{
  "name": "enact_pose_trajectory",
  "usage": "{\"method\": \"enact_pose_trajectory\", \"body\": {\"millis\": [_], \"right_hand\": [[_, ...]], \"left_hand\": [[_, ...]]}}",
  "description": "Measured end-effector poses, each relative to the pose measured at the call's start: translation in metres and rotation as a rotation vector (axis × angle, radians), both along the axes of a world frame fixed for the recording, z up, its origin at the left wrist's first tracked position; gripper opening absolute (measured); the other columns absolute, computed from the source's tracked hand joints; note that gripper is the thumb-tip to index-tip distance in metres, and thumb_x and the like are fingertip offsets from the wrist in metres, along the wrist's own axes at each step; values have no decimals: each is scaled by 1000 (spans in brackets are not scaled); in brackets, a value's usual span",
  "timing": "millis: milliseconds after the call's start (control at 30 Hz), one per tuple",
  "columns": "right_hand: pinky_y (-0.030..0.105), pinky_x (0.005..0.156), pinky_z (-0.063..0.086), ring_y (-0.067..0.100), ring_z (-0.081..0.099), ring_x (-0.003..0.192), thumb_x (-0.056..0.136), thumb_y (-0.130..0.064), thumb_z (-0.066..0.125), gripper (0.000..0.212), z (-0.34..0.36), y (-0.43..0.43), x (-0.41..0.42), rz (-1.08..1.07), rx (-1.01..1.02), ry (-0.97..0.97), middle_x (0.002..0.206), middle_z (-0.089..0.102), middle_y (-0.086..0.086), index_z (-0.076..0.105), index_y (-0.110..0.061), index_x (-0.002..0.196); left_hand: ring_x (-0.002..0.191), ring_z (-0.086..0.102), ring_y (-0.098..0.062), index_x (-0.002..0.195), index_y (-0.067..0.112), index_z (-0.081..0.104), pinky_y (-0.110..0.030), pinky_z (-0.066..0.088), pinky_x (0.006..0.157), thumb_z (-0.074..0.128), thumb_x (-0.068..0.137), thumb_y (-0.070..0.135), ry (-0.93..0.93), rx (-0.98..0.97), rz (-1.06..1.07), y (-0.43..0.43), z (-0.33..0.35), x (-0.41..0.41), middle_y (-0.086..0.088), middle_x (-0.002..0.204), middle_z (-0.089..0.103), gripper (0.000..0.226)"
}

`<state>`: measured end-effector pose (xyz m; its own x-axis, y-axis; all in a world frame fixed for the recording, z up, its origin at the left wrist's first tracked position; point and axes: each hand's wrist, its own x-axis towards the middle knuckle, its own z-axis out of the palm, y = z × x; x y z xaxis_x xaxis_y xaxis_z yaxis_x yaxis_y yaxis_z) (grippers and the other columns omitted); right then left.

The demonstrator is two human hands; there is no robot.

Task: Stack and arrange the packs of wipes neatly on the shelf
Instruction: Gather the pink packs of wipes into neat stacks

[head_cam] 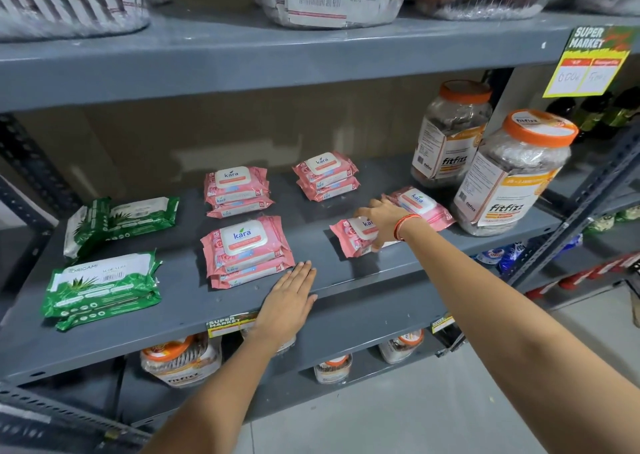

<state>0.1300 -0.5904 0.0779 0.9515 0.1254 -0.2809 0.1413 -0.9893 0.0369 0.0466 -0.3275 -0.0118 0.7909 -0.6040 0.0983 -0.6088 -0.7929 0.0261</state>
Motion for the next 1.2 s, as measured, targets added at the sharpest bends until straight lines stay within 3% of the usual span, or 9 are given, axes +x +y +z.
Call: {"method": "enact_pose_trajectory", "body": {"millis": [333,433,533,633,767,833,1033,1200], "right_hand": [[48,108,32,33,33,131,67,-30,83,95,-5,-4,-6,-13,52,0,140,39,10,28,-24,145],[41,109,32,30,36,135,69,-34,80,97,10,-13,-4,-63,239,98,148,39,7,25,-26,147],[34,103,39,28,50,126,76,-45,72,83,26,-31,-1,-234,414,-56,143,48,8,33,-20,145],[37,102,45,30,54,119,83,-51,61,61,22,-53,2,-458,293,-212,133,57,10,51,-15,132],[46,106,41,35,45,125,74,-49,71,85,0,-70,-6,-683,224,-140,138,45,16,34,-11,140],[49,106,39,36,42,128,75,-46,72,88,-4,-75,-5,-709,216,-151,140,41,17,28,-10,143],[43,95,49,34,55,113,74,-45,74,71,-2,-73,0,-816,459,-251,125,57,18,50,-3,126],[39,86,53,33,61,101,73,-48,73,68,19,-45,-8,-745,584,-323,116,63,17,56,-1,119]], "left_hand": [[146,1,-18,149,13,4,-32,0,117,21,99,46,9,-9,41,-7,-1,-5,-4,159,4,62],[146,0,-18,149,13,3,-32,-2,117,18,100,45,2,8,51,-7,-2,-5,-4,159,2,62],[146,-2,-18,149,12,0,-32,-2,118,18,99,47,11,25,48,-7,-1,-5,-5,159,-1,64],[146,-3,-18,149,12,0,-33,-1,119,22,98,49,33,20,31,-5,0,-5,-6,159,-2,67],[146,-5,-19,149,12,-3,-33,-2,118,21,97,53,53,38,27,-5,1,-5,-7,159,-5,70],[146,-7,-20,148,11,-5,-34,-2,118,20,97,54,70,54,15,-4,1,-3,-7,159,-7,71],[145,-10,-20,148,10,-7,-36,-4,118,19,96,55,103,80,-8,-1,2,-1,-8,159,-9,73],[146,-8,-20,148,9,-4,-36,-2,119,21,97,54,84,76,-9,-2,3,-3,-9,159,-6,73]]}}
